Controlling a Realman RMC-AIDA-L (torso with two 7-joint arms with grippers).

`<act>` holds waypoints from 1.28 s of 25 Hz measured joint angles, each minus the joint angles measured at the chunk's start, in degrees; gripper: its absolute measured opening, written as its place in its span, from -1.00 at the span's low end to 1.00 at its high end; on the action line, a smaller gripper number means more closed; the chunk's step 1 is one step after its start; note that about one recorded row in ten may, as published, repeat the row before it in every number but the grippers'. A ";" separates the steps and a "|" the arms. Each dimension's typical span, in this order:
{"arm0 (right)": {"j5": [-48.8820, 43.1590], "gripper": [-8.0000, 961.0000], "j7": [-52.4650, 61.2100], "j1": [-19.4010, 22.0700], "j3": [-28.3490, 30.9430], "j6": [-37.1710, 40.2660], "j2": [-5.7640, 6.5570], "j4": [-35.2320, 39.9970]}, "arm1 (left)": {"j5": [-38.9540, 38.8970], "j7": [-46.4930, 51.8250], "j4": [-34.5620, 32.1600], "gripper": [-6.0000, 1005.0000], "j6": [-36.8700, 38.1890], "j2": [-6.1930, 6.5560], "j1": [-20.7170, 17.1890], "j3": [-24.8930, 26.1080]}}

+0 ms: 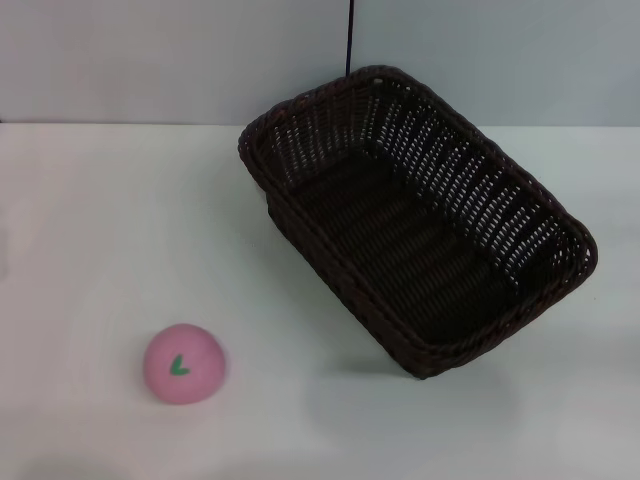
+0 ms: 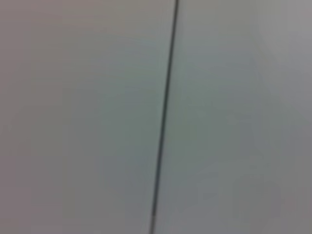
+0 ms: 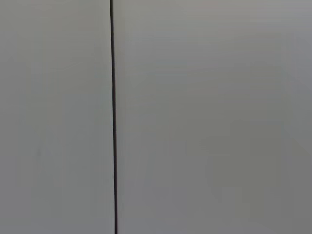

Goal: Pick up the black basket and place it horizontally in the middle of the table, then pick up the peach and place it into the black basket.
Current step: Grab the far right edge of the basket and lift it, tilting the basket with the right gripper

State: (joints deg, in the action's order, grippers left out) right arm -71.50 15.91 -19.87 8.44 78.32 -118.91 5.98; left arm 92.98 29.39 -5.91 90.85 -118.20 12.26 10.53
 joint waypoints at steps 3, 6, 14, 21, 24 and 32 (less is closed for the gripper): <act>0.16 0.00 0.00 0.01 0.24 0.18 0.00 0.00 | -0.01 -0.26 0.51 -0.25 -0.13 -0.12 -0.25 2.15; 0.24 0.00 0.00 0.03 0.39 0.27 0.00 0.00 | -0.01 -0.63 1.12 -0.54 -0.07 -0.09 -0.36 2.73; -1.86 0.00 7.93 0.17 -2.69 0.24 0.21 1.09 | 0.01 -0.73 2.79 -0.73 0.21 -0.17 -0.15 4.51; -13.65 0.00 43.72 1.96 -18.16 2.17 0.41 22.57 | 0.02 -0.74 3.54 -0.49 -0.39 -0.16 0.29 5.56; -22.58 0.00 63.44 2.42 -23.91 7.30 0.53 39.12 | 0.02 -0.74 3.65 -0.32 -1.55 -0.14 0.63 5.56; -37.65 0.06 89.91 -2.42 -26.09 16.53 2.65 59.62 | 0.22 -0.74 3.76 0.11 -2.61 -0.18 1.27 5.37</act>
State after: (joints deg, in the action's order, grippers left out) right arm -109.16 105.82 -22.28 -17.65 94.85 -116.26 65.60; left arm 93.19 28.65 -2.15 88.24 -118.38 13.53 15.90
